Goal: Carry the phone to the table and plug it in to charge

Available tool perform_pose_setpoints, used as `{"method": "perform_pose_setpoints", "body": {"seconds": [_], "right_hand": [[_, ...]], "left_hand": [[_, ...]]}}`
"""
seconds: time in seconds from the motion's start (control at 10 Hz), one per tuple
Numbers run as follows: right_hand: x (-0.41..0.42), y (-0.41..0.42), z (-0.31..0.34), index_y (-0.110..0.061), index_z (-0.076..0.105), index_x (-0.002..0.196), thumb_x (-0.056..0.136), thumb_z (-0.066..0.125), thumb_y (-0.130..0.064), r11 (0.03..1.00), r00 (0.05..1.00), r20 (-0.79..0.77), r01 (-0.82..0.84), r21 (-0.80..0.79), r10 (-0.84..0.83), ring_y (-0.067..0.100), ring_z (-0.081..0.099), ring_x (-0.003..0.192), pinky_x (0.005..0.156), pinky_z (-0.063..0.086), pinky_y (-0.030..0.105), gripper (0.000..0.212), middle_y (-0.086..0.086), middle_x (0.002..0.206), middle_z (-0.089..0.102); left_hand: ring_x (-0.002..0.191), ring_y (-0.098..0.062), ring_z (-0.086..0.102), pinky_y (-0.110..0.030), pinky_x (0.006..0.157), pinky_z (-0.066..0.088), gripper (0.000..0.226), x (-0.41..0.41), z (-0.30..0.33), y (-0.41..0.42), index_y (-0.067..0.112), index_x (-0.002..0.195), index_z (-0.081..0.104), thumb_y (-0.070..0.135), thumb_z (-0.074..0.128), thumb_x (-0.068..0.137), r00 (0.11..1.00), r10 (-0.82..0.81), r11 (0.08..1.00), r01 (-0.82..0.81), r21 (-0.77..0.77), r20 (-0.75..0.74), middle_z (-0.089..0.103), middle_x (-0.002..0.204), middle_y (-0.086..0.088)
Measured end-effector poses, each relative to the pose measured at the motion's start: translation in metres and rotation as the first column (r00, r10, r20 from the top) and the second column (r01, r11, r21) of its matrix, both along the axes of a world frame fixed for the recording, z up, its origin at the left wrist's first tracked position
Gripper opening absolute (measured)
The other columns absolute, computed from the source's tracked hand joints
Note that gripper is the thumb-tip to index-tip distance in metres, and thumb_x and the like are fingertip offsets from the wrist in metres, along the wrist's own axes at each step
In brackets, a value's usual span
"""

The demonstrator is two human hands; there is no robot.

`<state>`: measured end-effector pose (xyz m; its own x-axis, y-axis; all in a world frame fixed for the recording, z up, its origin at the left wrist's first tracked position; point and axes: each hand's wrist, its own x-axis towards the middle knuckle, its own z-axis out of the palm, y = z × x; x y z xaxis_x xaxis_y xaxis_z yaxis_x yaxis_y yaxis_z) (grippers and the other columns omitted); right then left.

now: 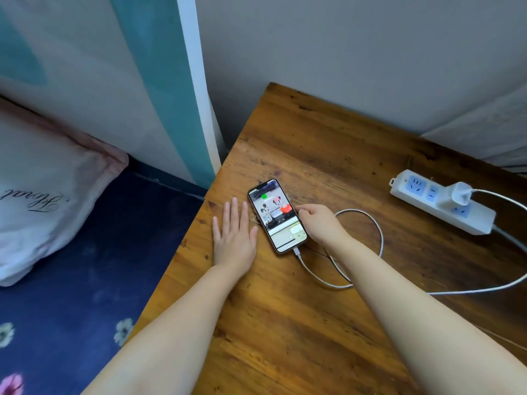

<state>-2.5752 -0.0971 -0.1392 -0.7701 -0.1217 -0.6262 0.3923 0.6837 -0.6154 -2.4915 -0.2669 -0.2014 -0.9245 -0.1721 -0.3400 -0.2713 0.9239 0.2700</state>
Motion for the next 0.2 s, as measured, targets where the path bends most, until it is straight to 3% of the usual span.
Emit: {"method": "perform_pose_setpoints", "body": {"seconds": [0.1,0.2], "right_hand": [[-0.005,-0.001,0.003,-0.016,0.064,0.121,0.091,0.035,-0.015,0.996,0.999,-0.006,-0.052,0.068,0.052,0.022,0.063,0.091,0.072,0.048,0.028,0.042,0.008,0.127,0.063],[0.000,0.011,0.011,-0.012,0.060,0.125,0.092,0.036,-0.015,0.996,0.999,0.021,-0.032,0.079,0.030,0.023,0.050,0.122,0.094,0.038,0.027,0.041,0.007,0.138,0.055]], "left_hand": [[0.140,-0.018,-0.023,-0.042,0.111,-0.014,0.059,-0.004,0.001,0.000,0.024,0.141,-0.021,0.044,0.014,0.098,1.000,-0.009,1.000,0.009,0.001,0.025,-0.023,0.154,-0.002],[0.142,-0.020,-0.020,-0.044,0.113,-0.010,0.060,-0.006,0.008,0.000,0.021,0.144,-0.016,0.043,0.017,0.098,0.996,-0.011,1.000,0.012,-0.018,0.090,-0.020,0.156,-0.005]]}}
